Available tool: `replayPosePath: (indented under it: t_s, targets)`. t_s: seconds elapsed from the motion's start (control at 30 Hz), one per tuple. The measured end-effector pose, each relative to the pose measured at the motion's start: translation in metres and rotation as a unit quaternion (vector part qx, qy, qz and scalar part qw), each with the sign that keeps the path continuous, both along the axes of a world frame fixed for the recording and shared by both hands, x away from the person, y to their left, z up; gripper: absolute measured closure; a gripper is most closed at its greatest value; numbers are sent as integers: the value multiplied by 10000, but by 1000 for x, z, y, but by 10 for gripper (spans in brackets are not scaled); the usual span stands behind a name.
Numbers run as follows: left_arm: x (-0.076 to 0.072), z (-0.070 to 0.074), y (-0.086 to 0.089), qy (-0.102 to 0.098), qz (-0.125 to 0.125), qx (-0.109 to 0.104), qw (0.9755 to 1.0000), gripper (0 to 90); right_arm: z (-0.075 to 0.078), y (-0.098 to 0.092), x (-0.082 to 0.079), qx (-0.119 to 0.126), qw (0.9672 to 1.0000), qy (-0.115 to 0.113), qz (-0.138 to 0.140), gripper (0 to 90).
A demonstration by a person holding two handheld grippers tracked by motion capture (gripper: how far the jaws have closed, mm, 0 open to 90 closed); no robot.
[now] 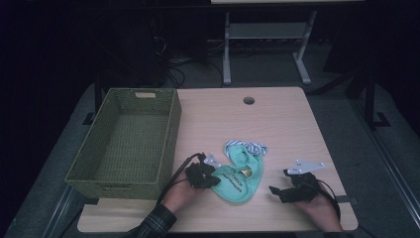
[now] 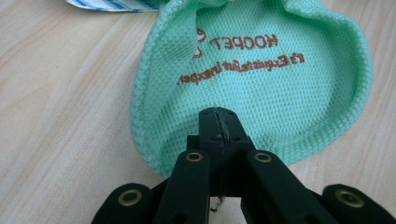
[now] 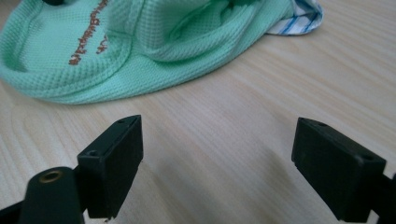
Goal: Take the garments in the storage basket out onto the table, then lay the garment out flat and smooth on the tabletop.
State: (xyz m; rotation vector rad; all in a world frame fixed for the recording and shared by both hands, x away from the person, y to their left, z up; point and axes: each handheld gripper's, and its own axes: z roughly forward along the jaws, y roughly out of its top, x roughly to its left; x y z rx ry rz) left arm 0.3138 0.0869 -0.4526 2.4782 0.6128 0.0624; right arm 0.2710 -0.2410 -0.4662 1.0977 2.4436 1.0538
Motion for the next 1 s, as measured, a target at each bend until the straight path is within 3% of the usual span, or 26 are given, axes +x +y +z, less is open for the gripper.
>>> replayPosePath:
  t_s: [0.27,0.4,0.57,0.7,0.83,1.0]
  targets:
    - [-3,0,-2,-107,-17,66,9999,896,14,-2,13,87,9999,-119,-82,188]
    - [-1,-1,0,-42,-44,-24,10000,896,19,1,24,88,9999,-112,-74,215]
    - [-1,-2,1,-1,17,-102,9999,896,24,4,38,78,9999,-116,-96,283]
    - [-1,-2,1,51,79,-185,9998,896,29,4,49,221,9995,-145,-159,370]
    - [0,-2,2,58,66,-158,9998,896,32,6,59,296,9991,-225,-188,443]
    - [0,-1,1,11,22,-96,10000,895,31,6,75,332,9992,-86,-220,509]
